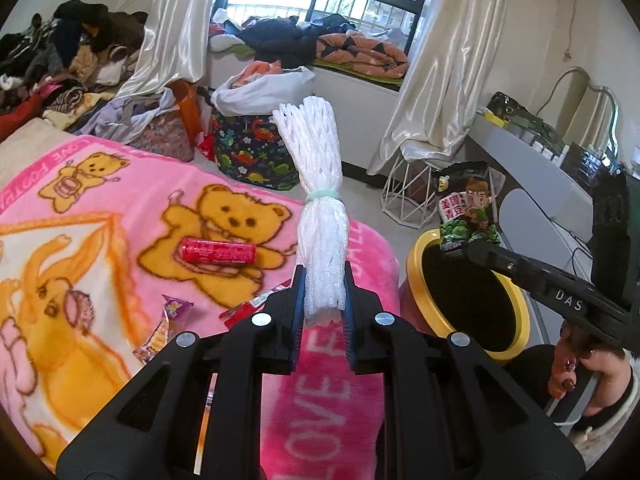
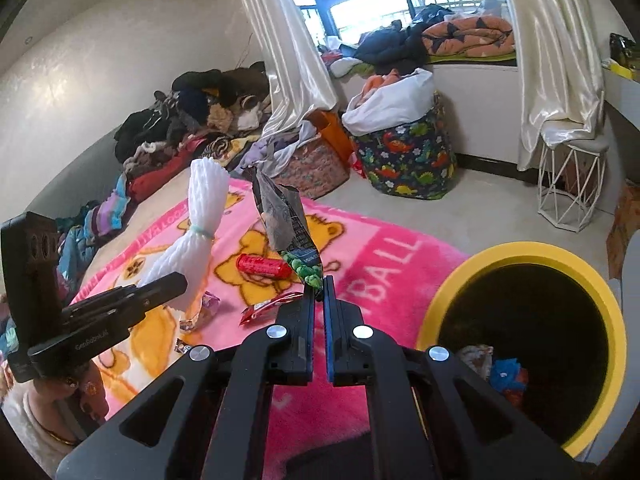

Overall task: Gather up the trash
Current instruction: 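Carry the yarn tassel and green snack bag with both tools over the bin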

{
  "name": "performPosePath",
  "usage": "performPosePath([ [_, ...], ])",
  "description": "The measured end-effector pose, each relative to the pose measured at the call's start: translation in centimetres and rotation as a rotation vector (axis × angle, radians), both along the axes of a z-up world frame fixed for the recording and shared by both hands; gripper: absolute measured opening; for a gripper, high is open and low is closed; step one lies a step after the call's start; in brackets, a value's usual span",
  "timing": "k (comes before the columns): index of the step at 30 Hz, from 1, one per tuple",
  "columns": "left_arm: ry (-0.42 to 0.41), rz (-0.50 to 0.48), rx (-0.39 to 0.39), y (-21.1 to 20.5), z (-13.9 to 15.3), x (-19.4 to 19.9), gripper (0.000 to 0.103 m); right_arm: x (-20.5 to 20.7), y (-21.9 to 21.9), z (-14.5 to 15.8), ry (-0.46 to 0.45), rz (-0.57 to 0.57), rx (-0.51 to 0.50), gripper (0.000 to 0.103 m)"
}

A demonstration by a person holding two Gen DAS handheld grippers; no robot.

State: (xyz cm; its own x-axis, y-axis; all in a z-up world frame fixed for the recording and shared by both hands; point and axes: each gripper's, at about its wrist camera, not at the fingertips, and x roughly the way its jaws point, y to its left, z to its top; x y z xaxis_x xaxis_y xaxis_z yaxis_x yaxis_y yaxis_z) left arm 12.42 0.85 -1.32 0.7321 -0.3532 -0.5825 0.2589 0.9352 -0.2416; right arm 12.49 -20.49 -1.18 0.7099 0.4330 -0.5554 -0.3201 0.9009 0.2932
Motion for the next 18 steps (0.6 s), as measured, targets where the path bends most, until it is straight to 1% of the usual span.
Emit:
performPosePath([
  [11,-0.017,-0.047,0.027,-2.5,0.6,-0.7,0.011,-1.8,-3.3,0.3,-0.005,-0.064,0.027,0.004],
  [18,-0.036,-0.085,0.002,-4.5,1.0,-0.7,0.011,-2.9,-6.0,0.6,0.004,-0.138,0.031,0.004],
])
